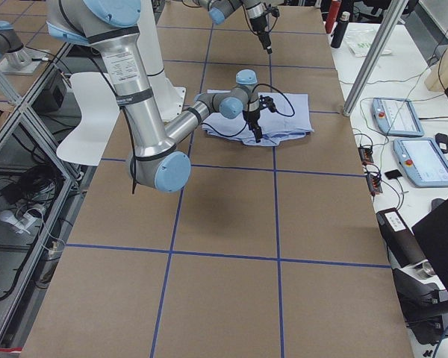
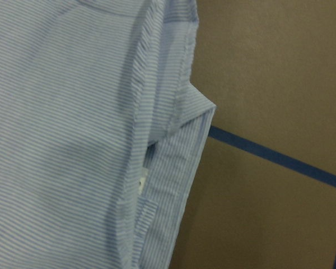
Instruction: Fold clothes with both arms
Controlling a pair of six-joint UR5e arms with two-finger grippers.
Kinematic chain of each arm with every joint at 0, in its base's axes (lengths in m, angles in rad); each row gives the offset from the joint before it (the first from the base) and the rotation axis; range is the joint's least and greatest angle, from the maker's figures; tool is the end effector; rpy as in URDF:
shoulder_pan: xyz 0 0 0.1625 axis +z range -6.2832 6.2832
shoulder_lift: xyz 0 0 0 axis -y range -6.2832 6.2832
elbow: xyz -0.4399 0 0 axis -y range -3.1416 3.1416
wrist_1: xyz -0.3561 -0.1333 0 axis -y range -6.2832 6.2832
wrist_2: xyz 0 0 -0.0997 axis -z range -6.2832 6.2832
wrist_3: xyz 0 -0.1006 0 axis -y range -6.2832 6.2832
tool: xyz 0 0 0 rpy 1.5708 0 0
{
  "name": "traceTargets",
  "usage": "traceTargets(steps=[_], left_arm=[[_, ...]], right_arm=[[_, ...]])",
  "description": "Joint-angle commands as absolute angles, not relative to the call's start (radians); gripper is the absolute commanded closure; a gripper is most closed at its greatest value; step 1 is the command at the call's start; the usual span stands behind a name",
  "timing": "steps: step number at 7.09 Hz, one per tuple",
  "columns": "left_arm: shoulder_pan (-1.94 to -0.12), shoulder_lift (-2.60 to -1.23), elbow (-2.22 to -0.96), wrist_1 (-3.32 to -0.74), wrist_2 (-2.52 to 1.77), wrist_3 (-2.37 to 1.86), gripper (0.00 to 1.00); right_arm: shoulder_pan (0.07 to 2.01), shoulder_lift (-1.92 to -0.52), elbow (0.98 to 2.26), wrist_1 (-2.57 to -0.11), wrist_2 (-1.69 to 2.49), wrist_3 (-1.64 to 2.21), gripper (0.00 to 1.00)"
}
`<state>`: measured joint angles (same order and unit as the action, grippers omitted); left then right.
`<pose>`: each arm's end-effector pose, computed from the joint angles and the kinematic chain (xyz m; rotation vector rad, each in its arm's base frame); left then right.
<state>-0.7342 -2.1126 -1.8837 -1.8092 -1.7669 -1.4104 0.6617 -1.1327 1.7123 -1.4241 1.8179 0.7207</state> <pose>0.3648 -0.4824 0.2276 0.3147 1.0663 -0.4069 -0.4254 -0.4691 0.3725 0.3247 -0.6897 -0.2689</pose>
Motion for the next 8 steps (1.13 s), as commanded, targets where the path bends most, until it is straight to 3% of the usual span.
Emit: traceTargets(steps=[1, 4, 8], left_arm=[[-0.733, -2.114, -1.910, -1.777, -1.760, -1.410, 0.00], [-0.733, -2.114, -1.914, -1.776, -1.759, -1.410, 0.00], [-0.732, -2.121, -1.914, -1.775, -1.759, -1.410, 0.00]], right_arm=[[0.663, -1.046, 1.600, -1.419, 1.812, 0.721, 0.00], [0.678, -1.046, 1.497, -1.312, 1.796, 0.681, 0.00], [0.758, -1.052, 1.479, -1.313, 1.812, 0.589, 0.00]])
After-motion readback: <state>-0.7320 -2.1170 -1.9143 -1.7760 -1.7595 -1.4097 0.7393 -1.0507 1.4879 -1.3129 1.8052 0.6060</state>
